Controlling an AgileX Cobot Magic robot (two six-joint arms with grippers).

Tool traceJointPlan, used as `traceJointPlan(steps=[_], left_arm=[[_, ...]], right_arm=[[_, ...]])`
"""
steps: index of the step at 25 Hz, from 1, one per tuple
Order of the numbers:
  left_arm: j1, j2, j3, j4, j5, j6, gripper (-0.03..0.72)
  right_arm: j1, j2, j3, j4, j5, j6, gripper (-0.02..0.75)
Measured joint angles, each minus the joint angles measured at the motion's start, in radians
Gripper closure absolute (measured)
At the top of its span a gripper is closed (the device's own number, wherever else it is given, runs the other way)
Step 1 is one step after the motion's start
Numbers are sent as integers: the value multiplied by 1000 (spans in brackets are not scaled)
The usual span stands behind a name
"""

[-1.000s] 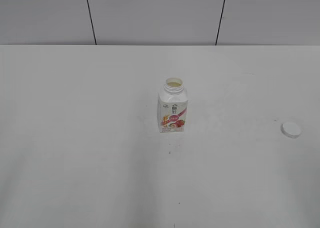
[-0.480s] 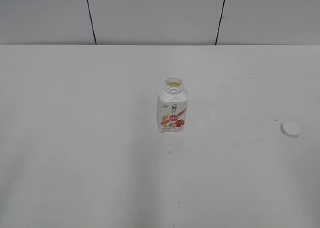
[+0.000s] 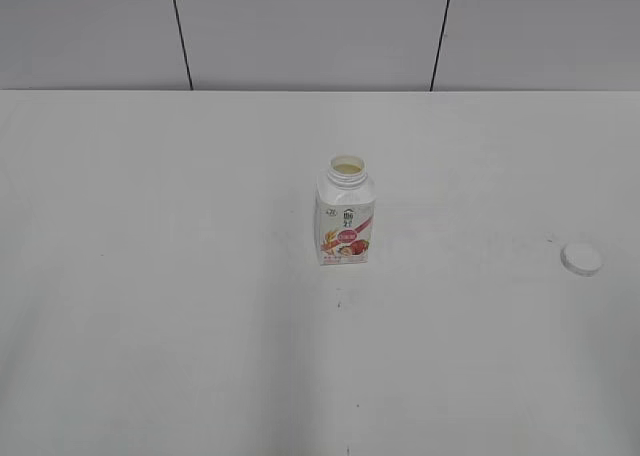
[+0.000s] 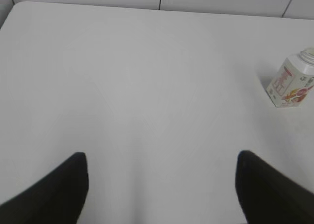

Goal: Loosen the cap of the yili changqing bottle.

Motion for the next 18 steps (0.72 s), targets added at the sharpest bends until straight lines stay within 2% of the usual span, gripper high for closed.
traceJointPlan(steps=[6,18], left_arm=[[40,0,0,0,0,1,126],[53,0,0,0,0,1,126]], right_arm=[[-2,0,0,0,-1,0,156],[-2,0,0,0,-2,0,156]])
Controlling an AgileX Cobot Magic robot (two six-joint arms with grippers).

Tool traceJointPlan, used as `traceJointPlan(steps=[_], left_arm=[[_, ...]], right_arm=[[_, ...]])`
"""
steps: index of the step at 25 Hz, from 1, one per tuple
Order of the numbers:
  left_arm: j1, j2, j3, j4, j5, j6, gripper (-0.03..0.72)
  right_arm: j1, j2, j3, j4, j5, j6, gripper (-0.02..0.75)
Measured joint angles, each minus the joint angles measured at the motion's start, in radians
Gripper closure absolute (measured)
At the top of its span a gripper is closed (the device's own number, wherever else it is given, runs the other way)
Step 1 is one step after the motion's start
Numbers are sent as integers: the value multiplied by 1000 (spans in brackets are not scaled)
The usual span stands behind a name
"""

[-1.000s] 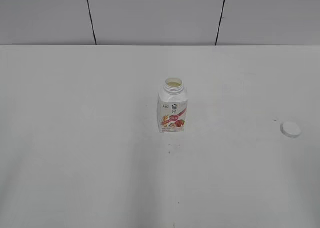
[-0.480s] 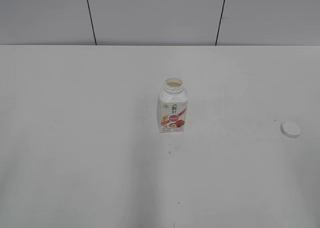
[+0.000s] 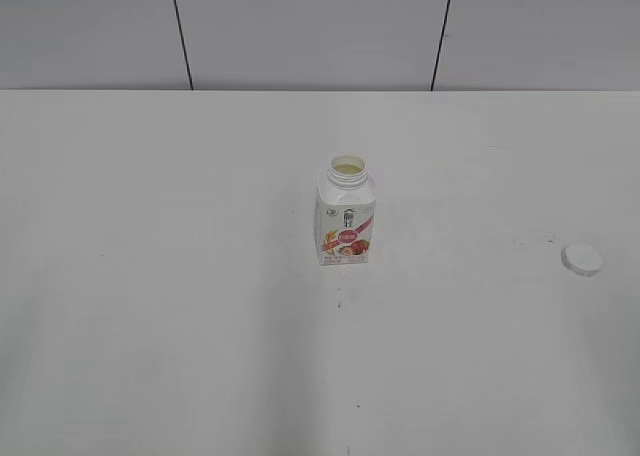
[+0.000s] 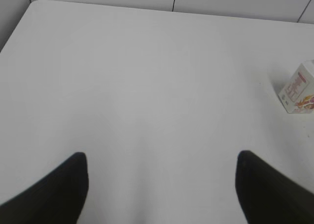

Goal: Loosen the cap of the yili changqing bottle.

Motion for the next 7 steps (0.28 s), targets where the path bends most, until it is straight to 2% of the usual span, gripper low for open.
traceJointPlan(steps=[7], left_arm=[[0,0,0,0,0,0,126]], right_arm=[[0,0,0,0,0,0,156]])
